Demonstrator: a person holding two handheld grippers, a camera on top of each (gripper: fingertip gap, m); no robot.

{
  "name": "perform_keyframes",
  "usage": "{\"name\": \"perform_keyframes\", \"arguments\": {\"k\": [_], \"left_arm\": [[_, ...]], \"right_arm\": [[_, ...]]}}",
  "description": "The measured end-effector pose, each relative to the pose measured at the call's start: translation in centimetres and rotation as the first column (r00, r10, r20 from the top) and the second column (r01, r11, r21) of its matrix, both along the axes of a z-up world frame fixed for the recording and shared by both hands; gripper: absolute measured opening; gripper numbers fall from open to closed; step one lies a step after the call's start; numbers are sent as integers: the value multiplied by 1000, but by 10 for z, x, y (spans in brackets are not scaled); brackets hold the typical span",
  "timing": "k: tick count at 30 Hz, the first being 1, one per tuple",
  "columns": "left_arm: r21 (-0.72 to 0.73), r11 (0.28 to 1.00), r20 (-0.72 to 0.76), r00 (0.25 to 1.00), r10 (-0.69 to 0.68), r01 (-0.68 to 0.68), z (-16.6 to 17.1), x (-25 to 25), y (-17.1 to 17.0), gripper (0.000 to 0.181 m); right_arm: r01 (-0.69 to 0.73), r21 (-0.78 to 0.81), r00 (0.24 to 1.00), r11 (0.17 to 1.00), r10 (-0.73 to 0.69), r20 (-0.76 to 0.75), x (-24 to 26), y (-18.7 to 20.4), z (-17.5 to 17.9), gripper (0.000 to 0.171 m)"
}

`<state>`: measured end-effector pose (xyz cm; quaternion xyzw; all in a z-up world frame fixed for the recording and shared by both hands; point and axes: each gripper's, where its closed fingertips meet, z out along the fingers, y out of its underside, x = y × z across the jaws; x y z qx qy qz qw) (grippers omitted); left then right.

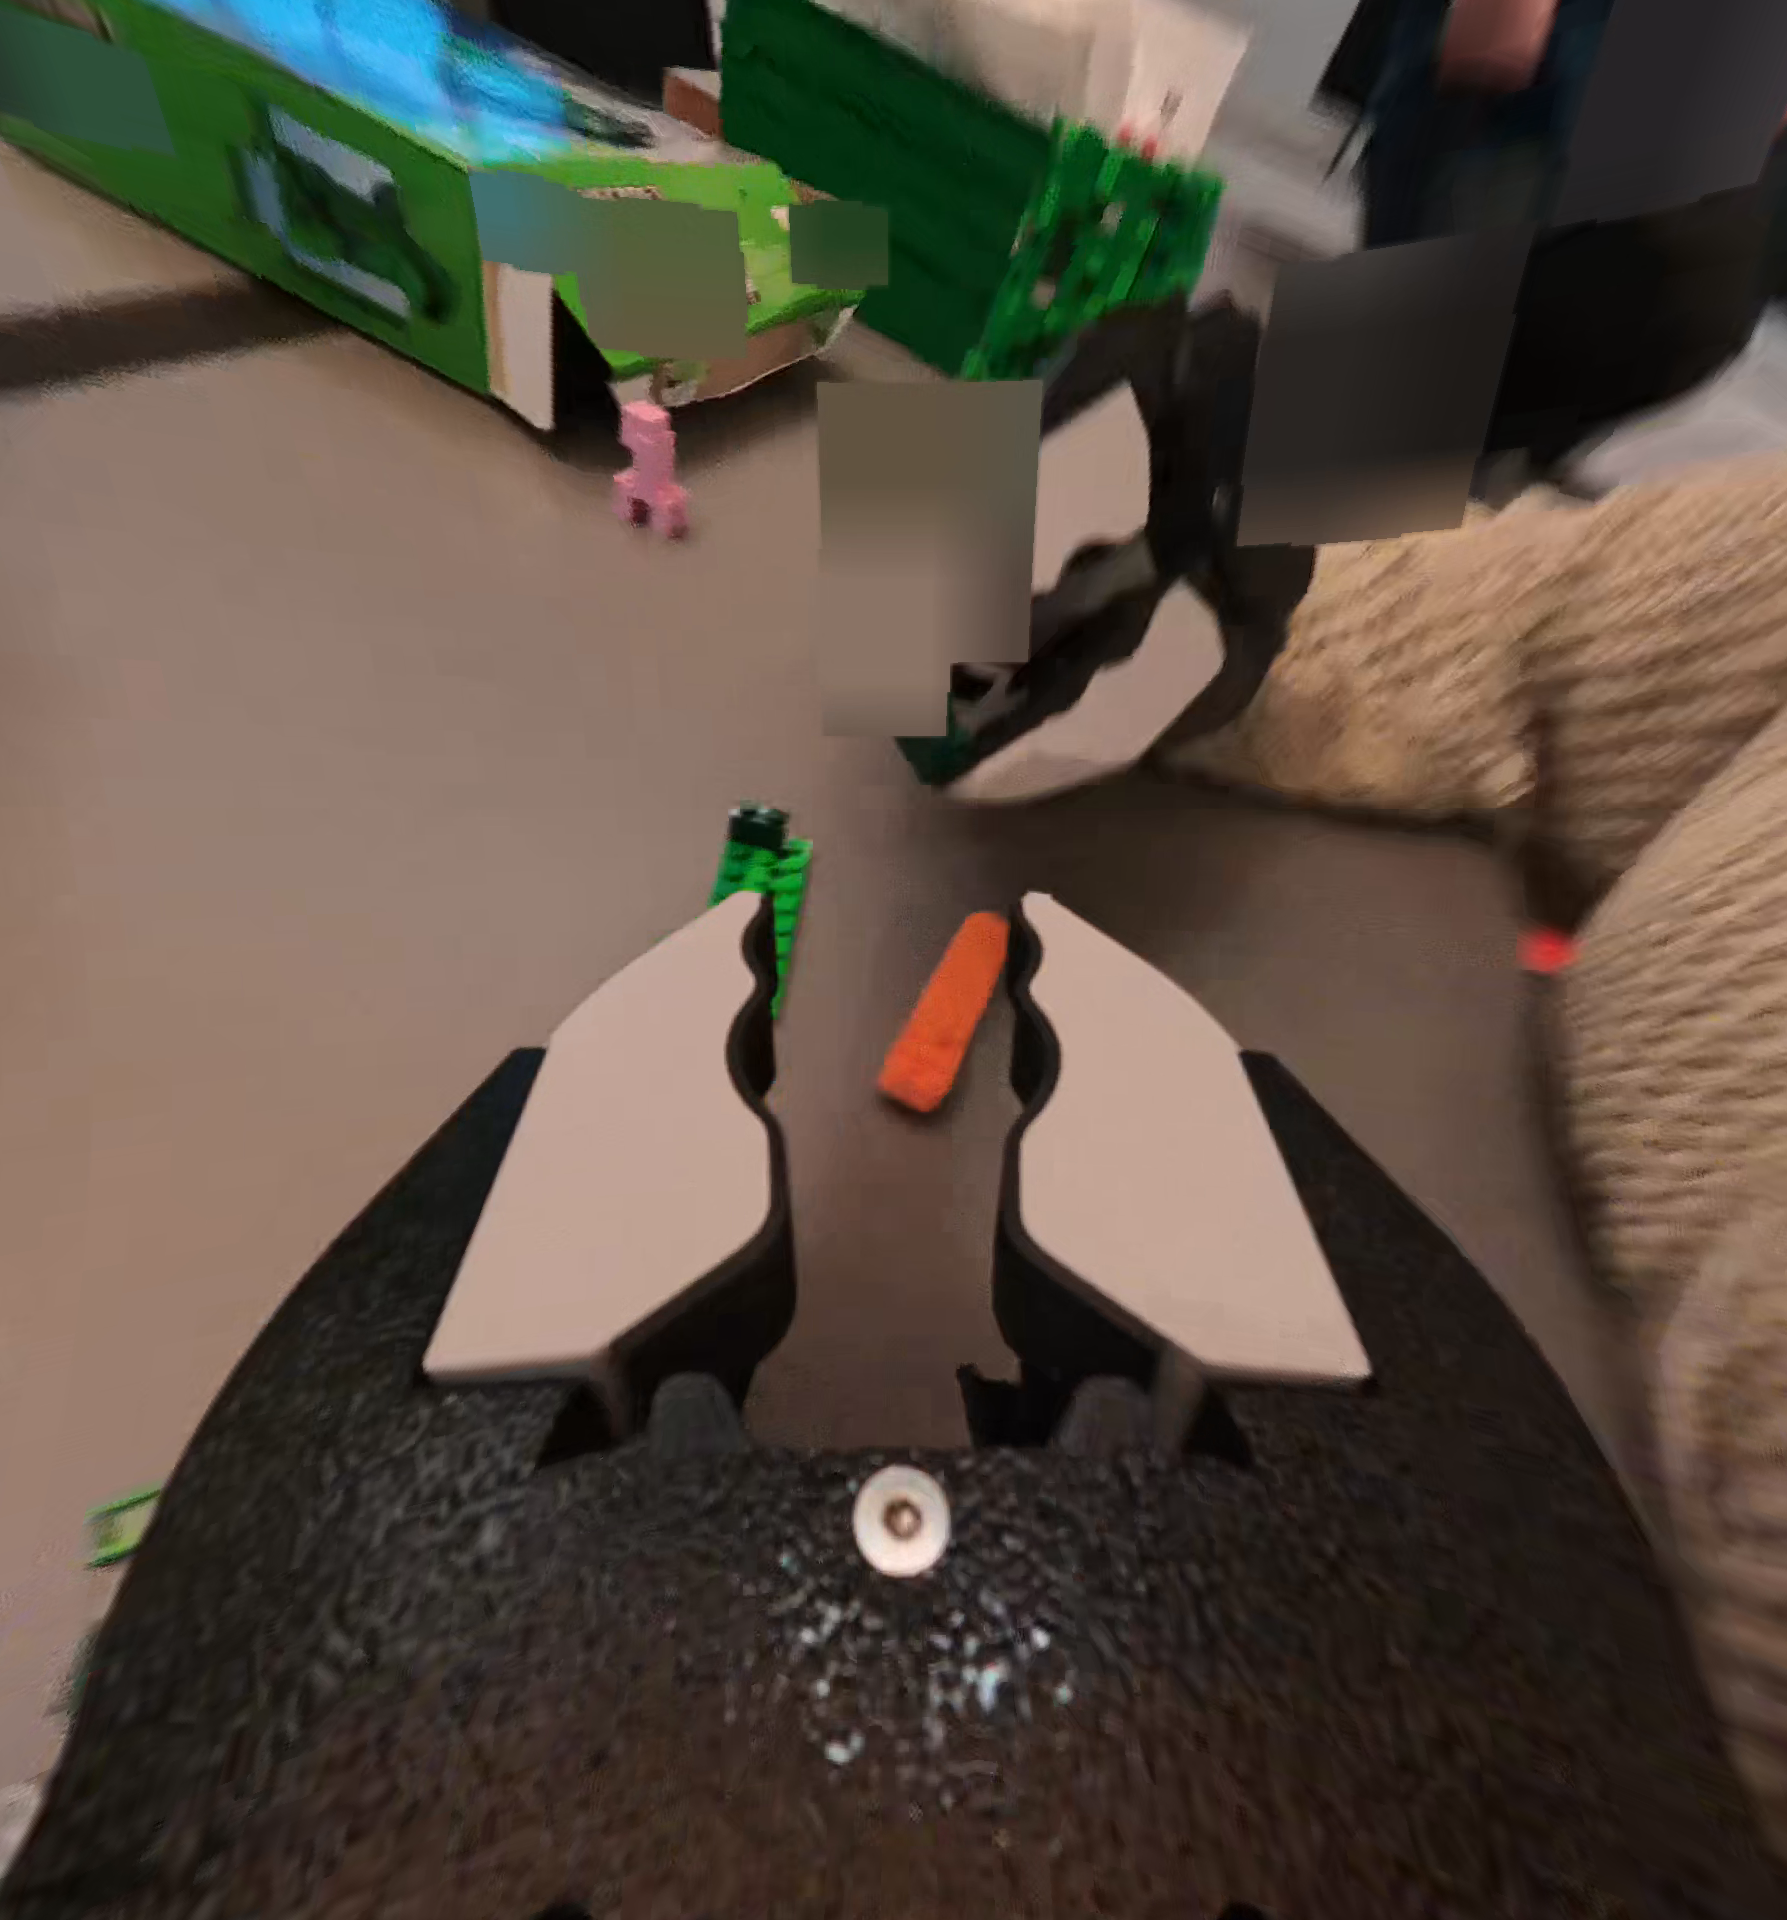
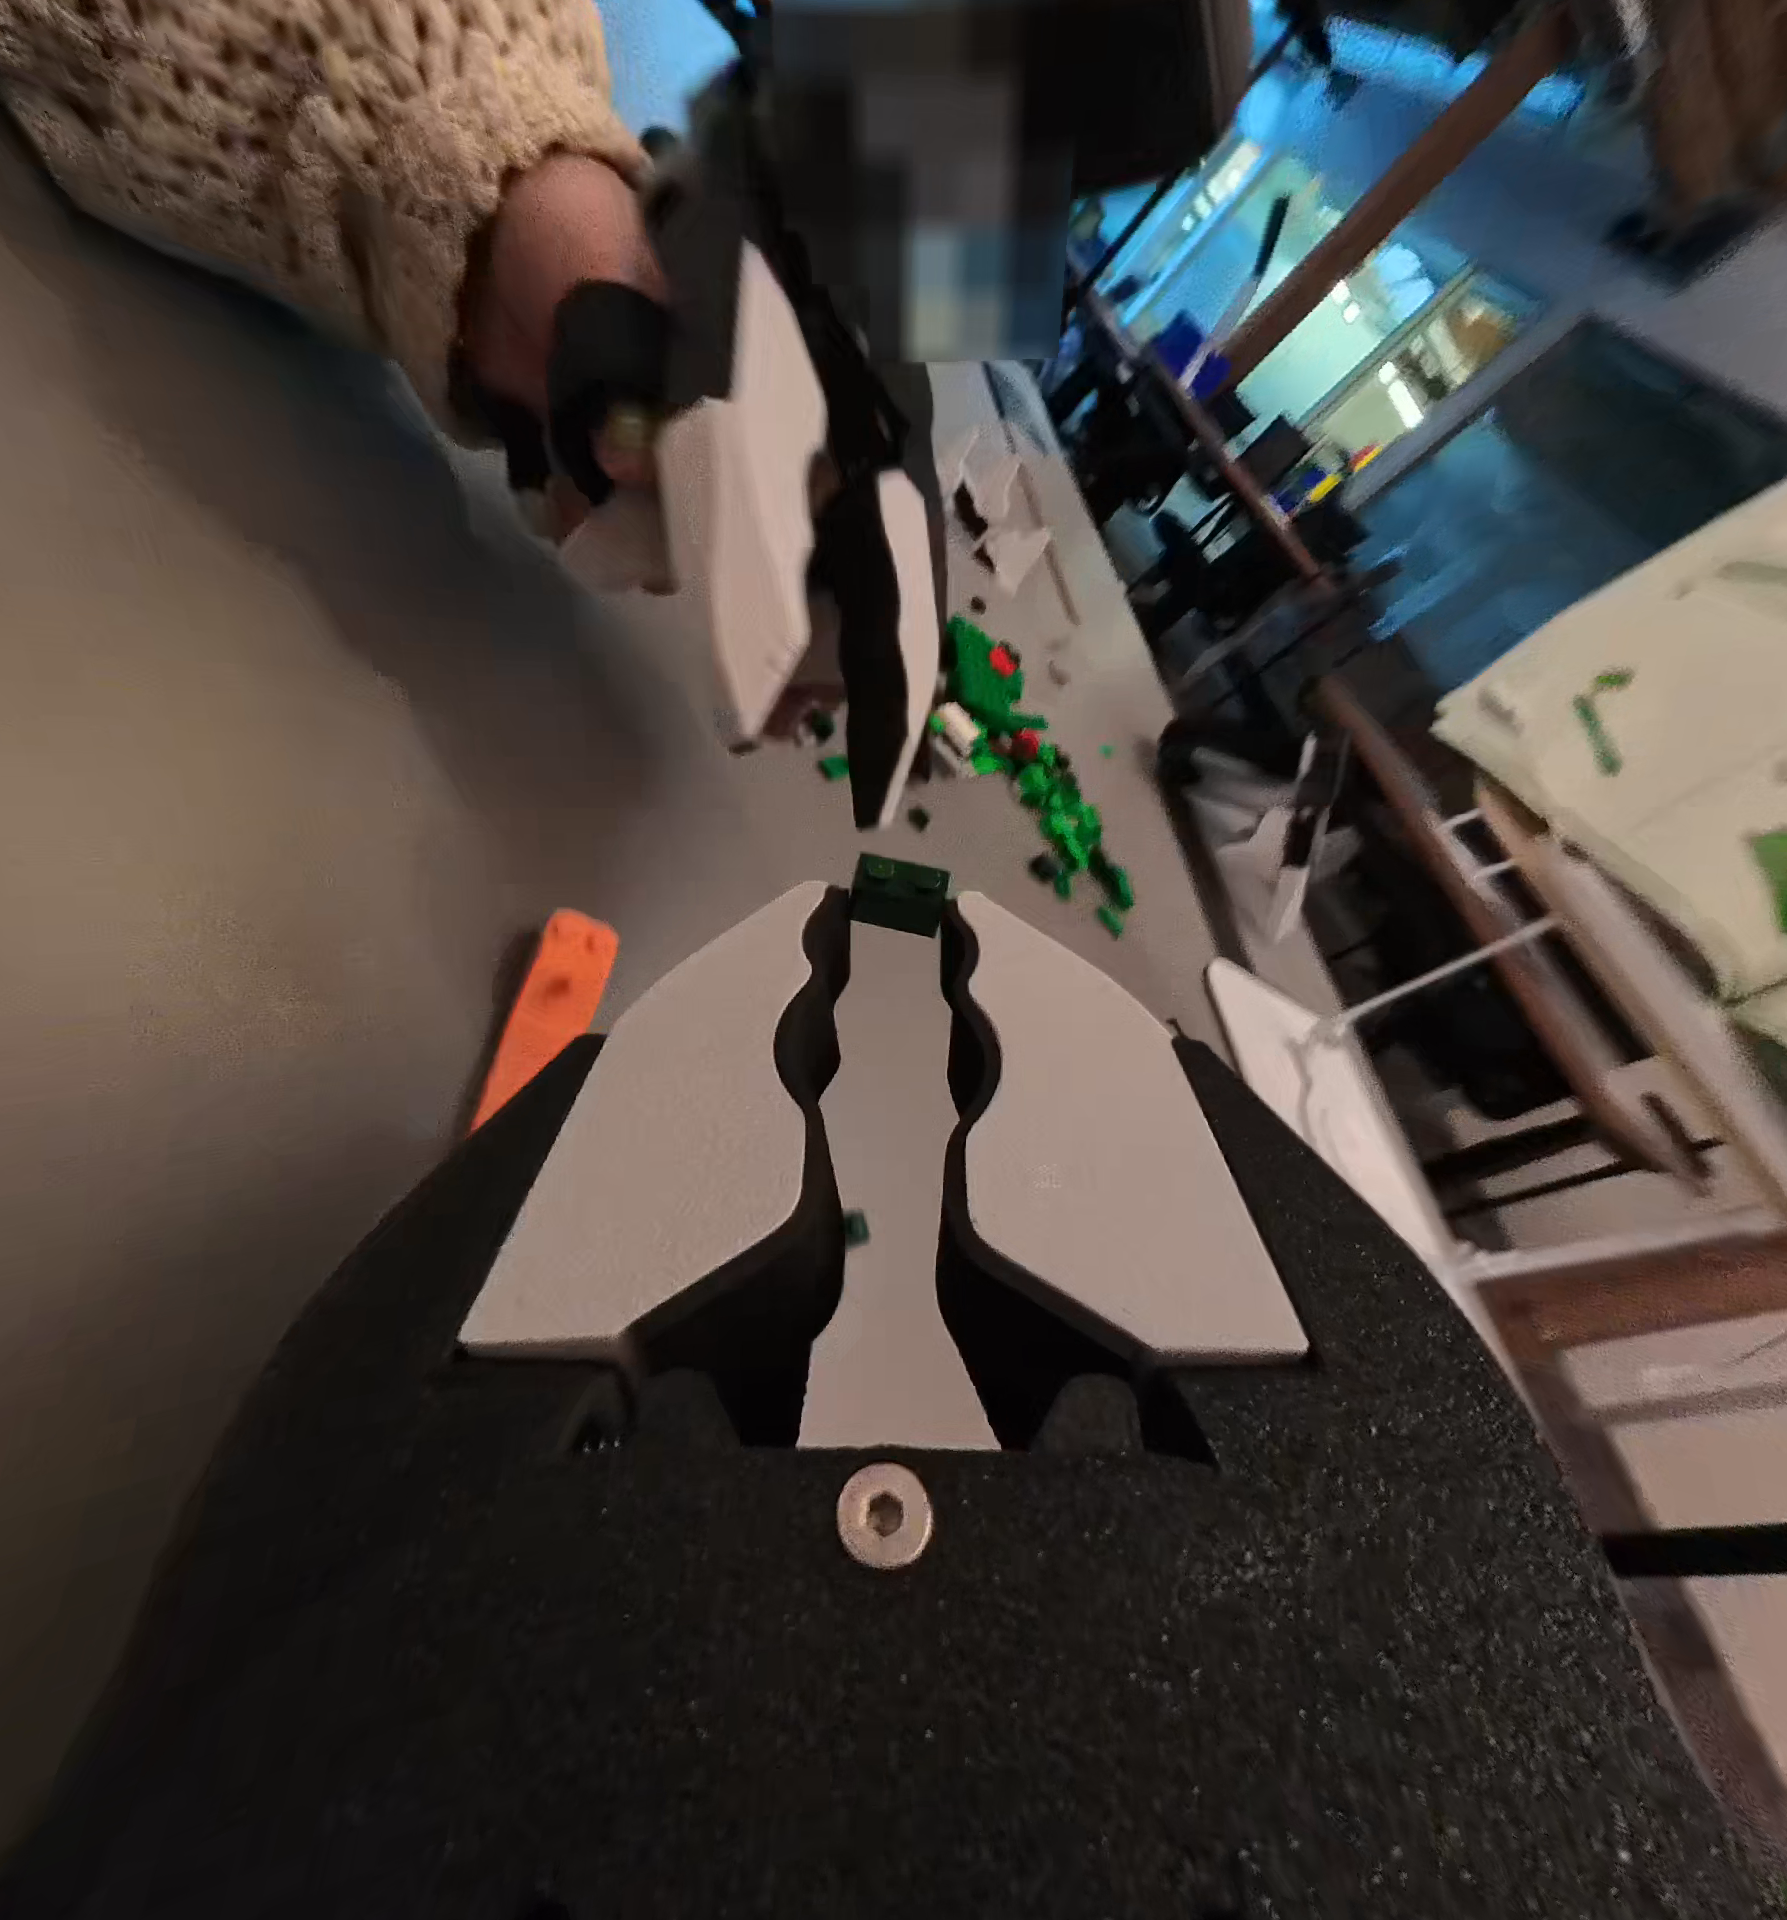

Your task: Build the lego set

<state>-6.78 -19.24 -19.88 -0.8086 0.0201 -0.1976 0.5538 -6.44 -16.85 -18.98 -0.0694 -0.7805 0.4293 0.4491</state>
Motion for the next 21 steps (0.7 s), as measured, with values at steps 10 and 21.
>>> {"name": "perform_keyframes", "arguments": {"k": [10, 21], "left_arm": [[-45, 999, -346, 937, -35, 21, -33, -14, 22, 49], [0, 1000, -319, 948, -14, 14, -20, -30, 10, 45]], "right_arm": [[-91, 27, 784, 995, 55, 618, 37, 50, -69, 16], [-115, 27, 699, 993, 62, 713, 40, 53, -79, 17]]}}
